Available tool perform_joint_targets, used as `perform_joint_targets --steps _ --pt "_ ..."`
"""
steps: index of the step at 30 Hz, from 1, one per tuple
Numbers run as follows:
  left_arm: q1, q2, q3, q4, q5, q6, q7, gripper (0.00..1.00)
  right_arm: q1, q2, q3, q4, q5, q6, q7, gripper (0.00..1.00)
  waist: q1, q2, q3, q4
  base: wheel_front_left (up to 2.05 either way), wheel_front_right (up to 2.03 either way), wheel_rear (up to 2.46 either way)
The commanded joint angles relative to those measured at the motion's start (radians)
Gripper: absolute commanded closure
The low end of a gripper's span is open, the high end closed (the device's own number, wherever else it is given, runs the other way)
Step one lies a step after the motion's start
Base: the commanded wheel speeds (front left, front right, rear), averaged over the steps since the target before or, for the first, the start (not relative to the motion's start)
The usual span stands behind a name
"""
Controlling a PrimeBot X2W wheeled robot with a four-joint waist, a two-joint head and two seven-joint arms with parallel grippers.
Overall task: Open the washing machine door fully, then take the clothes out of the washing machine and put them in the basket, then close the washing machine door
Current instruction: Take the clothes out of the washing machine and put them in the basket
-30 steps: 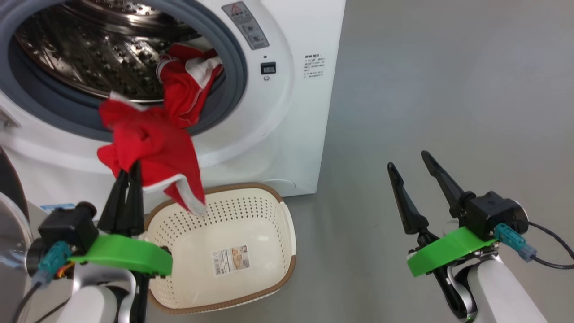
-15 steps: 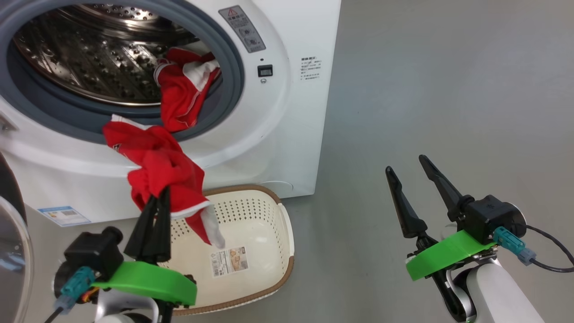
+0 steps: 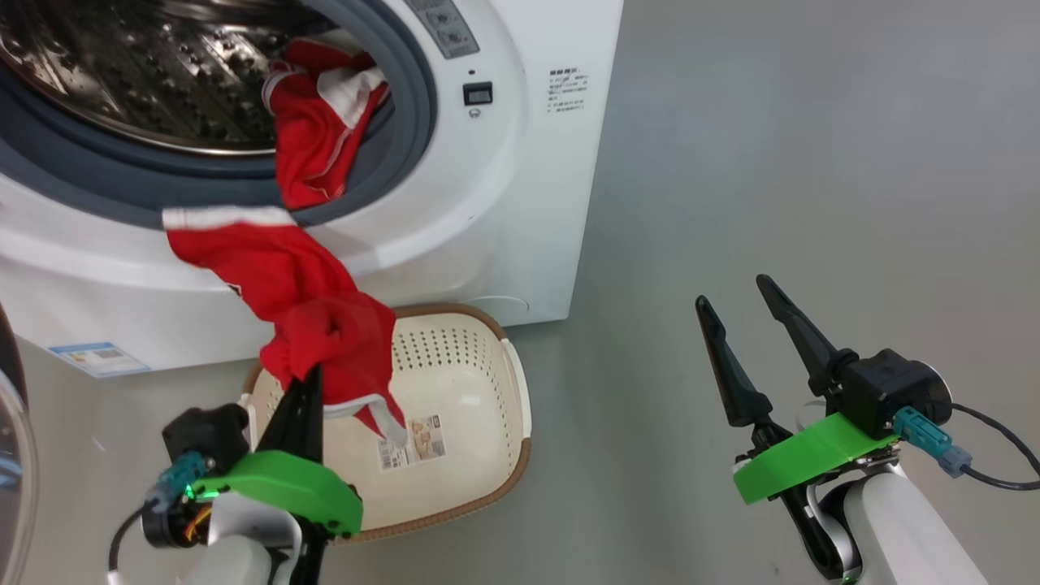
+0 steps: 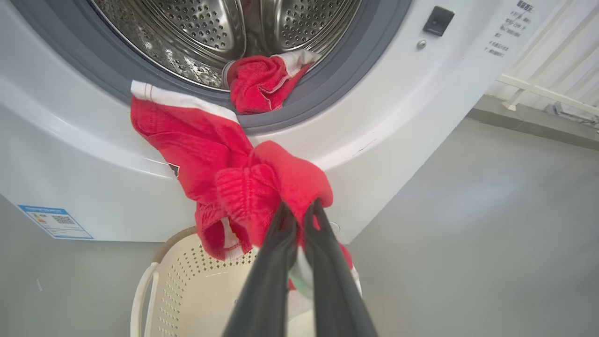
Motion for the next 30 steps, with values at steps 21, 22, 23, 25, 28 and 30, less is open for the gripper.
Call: perform_joint_targets --steps 21,22,23,25,28,30 --pt "-0.402 -0.074 0.024 0.727 -0.091 -0.160 0.011 1.00 -0.107 0.003 0.028 -0.051 -0.007 0.006 0.001 0.00 0.0000 0.0000 0.221 -0.034 0.00 0.00 0.00" --pt "-0.416 -0.075 0.023 0.753 -0.095 -0.166 0.024 1.00 -0.112 0.003 0.028 -0.050 -0.005 0.006 -0.001 0.00 0.0000 0.0000 0.231 -0.039 0.00 0.00 0.00" --pt "-0.429 -0.075 0.026 0.774 -0.101 -0.171 0.033 1.00 -0.116 0.003 0.028 -0.049 -0.004 0.006 -0.002 0.00 0.0000 0.0000 0.240 -0.043 0.00 0.00 0.00" --pt "-0.452 -0.073 0.023 0.811 -0.102 -0.176 0.042 1.00 -0.123 0.003 0.027 -0.047 -0.001 0.006 -0.004 0.00 0.0000 0.0000 0.260 -0.051 0.00 0.00 0.00" --pt "-0.478 -0.066 0.021 0.848 -0.104 -0.175 0.058 1.00 -0.130 0.003 0.026 -0.048 0.001 0.006 -0.009 0.00 0.0000 0.0000 0.288 -0.063 0.00 0.00 0.00" --pt "-0.490 -0.062 0.020 0.863 -0.106 -0.175 0.066 1.00 -0.134 0.003 0.024 -0.049 0.002 0.006 -0.012 0.00 0.0000 0.0000 0.305 -0.069 0.00 0.00 0.00"
